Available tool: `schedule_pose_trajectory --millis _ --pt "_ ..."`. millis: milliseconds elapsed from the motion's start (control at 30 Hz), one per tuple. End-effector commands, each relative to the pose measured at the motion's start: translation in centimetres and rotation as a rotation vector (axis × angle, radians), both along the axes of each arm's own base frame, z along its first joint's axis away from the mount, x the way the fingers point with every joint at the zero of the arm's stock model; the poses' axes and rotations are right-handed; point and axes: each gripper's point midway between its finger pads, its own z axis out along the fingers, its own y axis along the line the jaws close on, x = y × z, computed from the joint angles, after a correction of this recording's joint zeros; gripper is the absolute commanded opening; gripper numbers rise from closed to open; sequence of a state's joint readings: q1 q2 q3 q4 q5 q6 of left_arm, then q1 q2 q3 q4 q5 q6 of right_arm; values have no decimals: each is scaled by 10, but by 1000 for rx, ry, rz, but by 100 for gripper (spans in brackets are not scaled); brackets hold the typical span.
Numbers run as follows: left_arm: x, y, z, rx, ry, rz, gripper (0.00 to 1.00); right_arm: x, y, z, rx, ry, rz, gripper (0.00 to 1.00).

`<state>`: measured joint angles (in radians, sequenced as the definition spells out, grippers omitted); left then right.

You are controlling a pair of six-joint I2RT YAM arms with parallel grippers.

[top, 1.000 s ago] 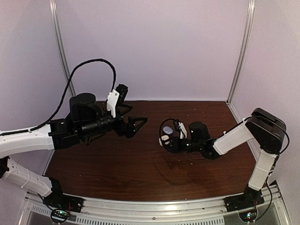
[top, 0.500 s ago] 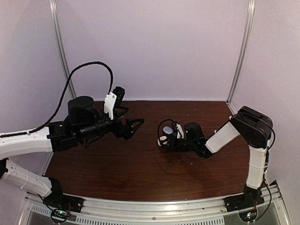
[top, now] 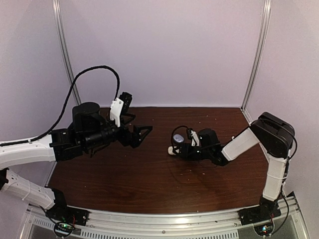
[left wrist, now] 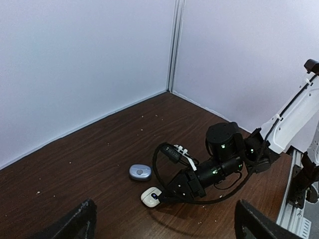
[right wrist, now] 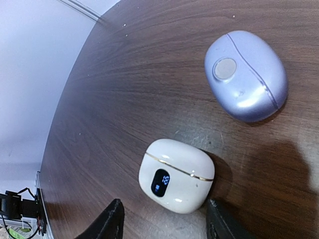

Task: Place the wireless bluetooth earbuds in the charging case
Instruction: Place the charging case with the earbuds at the center of the board, then reset both arms

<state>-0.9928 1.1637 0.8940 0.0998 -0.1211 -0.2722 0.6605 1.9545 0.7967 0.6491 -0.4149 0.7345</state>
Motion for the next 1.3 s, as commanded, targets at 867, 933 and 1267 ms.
schedule_pose_trajectory --millis 867,933,1267 --pt "89 66 -89 -25 382 181 98 -25 -172 169 -334 -444 -457 100" --pt "85 71 -102 -29 387 192 98 -32 -177 164 -329 -449 -463 100" --pt "72 95 -148 -26 438 283 98 -50 -183 148 -262 -438 -461 100"
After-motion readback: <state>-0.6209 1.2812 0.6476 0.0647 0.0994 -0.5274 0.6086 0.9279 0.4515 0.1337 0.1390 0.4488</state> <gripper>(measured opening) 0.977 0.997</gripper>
